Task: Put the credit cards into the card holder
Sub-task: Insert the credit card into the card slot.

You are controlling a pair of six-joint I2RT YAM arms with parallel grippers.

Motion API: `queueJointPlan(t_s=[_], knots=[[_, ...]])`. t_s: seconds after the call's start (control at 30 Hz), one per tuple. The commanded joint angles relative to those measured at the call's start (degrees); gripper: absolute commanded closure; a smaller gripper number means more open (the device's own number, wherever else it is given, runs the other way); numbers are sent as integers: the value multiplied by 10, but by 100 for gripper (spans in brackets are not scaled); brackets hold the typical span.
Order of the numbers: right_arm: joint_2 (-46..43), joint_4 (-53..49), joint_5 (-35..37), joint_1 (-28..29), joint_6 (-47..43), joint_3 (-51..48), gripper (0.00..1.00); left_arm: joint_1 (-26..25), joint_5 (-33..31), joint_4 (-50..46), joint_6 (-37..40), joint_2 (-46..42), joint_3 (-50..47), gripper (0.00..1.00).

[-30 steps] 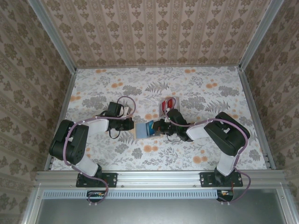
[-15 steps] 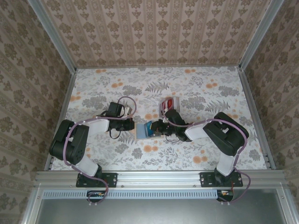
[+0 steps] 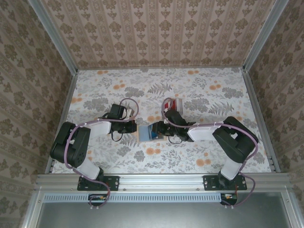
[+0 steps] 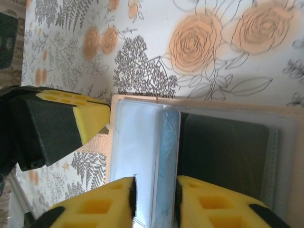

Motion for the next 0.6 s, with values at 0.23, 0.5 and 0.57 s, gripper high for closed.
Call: queueJointPlan(t_s=[0.23,0.5,0.57], knots=[[-24,-111,54,3,-83,45,65,-5,9,-5,-1,2,6,100],[-34,-158,80,3,-115,65,73,-5,8,-8,0,-3,5,100],[-27,-159,80,4,-114,67,74,-5,7,-8,0,-3,6,100]])
